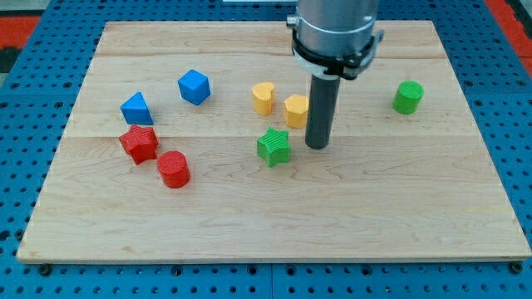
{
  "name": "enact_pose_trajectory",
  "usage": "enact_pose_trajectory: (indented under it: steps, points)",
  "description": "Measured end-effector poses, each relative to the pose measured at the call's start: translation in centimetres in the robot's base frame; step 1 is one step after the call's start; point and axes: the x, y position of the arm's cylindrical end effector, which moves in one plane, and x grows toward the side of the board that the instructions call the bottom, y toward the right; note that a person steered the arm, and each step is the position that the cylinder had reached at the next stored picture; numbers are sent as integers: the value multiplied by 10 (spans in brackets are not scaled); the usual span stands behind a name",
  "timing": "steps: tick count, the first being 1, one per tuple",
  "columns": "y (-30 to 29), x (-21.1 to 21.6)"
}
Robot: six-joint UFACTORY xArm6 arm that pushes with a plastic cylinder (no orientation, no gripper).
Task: Push the green star parallel to the red star
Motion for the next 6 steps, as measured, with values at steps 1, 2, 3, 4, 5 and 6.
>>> enact_pose_trajectory:
  steps: [1,2,3,4,5,6]
  points:
    - [-18,16]
    - [-44,29]
    - [-77,12]
    - [-72,12]
    - [-61,12]
    - [-60,33]
